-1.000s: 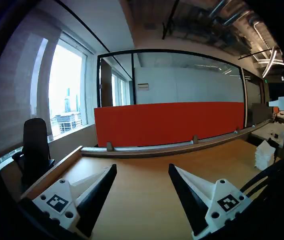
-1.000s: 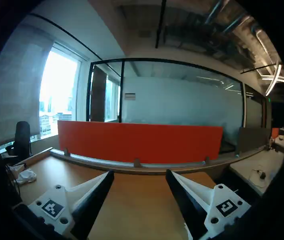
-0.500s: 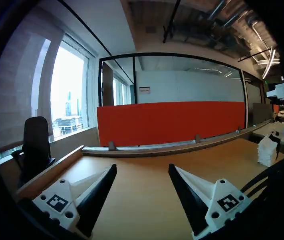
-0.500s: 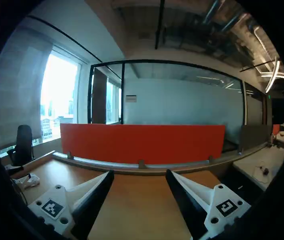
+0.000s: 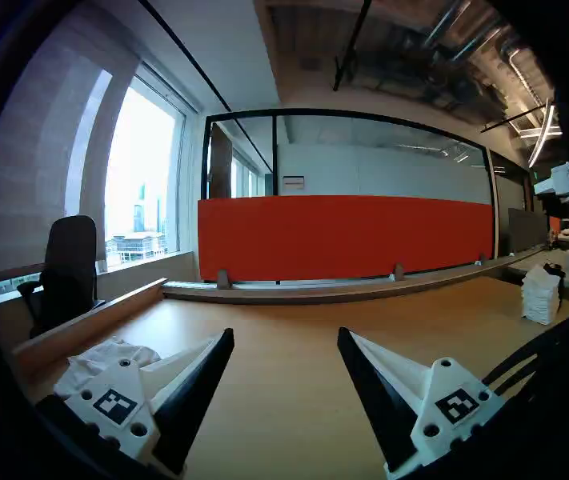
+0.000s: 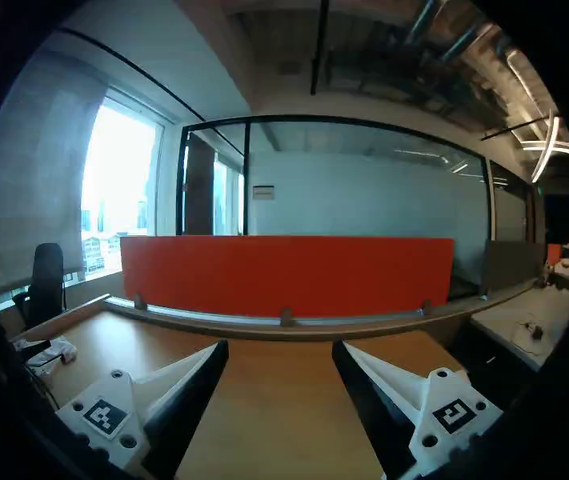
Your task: Fold towel
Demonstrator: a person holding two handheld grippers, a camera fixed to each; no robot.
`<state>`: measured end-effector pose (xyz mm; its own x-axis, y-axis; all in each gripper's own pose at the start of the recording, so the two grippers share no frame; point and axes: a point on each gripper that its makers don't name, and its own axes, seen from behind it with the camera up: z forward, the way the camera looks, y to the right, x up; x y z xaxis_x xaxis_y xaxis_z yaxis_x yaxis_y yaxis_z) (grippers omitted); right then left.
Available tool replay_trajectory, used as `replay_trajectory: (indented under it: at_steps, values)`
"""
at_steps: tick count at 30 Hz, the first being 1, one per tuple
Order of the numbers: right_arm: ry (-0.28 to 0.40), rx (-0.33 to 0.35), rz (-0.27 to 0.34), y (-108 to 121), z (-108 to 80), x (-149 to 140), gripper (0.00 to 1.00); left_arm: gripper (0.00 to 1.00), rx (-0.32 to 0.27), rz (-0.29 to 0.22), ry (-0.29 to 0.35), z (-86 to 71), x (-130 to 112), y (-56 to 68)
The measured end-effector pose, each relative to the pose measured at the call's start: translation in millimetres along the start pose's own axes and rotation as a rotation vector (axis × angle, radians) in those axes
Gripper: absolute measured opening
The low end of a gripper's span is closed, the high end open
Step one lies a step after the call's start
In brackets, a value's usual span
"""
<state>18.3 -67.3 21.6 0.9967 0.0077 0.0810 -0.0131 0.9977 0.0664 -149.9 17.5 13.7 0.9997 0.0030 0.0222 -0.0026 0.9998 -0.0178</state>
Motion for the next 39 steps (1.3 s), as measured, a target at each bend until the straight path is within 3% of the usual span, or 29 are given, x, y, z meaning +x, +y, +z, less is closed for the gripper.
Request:
replay_trajectory:
  at_steps: [17, 39]
  values:
    - [-0.001, 0.012, -0.055, -14, 10.0, -29, 1.00, 0.96, 0.009, -0.014, 0.013, 6.5, -43, -6.0]
    - [-0.003, 0.006, -0.060, -10, 8.1, -34, 1.00, 0.96, 0.012, -0.017, 0.028, 4.5, -49, -4.8]
